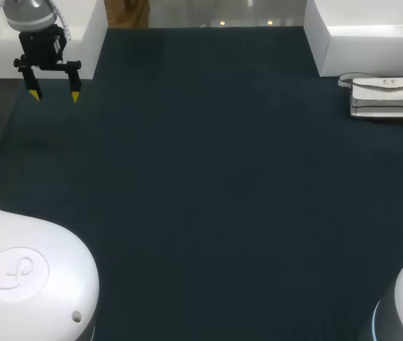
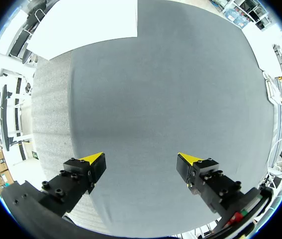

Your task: Pick up the bag, open it, inspect its contents, close it, and place it on the opposite side

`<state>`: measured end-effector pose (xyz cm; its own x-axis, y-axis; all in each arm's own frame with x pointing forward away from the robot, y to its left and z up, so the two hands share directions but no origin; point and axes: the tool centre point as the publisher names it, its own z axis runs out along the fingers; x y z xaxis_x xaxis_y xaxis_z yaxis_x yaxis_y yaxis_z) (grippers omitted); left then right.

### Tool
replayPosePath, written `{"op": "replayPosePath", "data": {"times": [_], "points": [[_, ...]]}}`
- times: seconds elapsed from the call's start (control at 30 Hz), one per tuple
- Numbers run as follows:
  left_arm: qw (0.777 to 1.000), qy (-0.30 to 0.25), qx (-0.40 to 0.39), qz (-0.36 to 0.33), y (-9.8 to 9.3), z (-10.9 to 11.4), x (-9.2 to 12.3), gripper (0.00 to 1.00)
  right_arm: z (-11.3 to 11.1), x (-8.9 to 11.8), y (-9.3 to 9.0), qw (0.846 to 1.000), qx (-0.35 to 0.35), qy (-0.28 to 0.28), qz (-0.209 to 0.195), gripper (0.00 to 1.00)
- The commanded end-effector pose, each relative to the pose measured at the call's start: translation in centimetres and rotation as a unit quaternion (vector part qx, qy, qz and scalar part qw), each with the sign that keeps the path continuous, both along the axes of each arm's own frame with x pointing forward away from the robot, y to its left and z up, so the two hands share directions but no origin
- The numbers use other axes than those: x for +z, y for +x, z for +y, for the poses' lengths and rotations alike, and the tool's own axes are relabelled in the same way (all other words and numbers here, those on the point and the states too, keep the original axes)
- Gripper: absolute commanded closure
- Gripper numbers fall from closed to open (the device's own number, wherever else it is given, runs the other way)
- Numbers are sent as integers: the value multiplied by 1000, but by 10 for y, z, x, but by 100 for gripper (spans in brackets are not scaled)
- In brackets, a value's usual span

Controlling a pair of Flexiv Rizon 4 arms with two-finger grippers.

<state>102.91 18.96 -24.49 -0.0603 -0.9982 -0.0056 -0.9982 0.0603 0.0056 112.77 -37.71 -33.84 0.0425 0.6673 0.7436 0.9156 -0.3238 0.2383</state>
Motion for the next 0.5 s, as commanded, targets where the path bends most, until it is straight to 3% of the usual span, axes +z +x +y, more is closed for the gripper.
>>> {"op": "replayPosePath", "data": {"times": [0.03, 0.33, 0.5], "points": [[1000, 1, 1, -1, -1, 0, 0, 0, -6, 1, 5, 985, 115, -3, 125, 0], [1000, 1, 1, -1, -1, 0, 0, 0, -22, 15, -12, 985, 62, -78, 139, 0], [1000, 1, 1, -1, -1, 0, 0, 0, -24, 34, -22, 984, 41, -119, 125, 0]]}}
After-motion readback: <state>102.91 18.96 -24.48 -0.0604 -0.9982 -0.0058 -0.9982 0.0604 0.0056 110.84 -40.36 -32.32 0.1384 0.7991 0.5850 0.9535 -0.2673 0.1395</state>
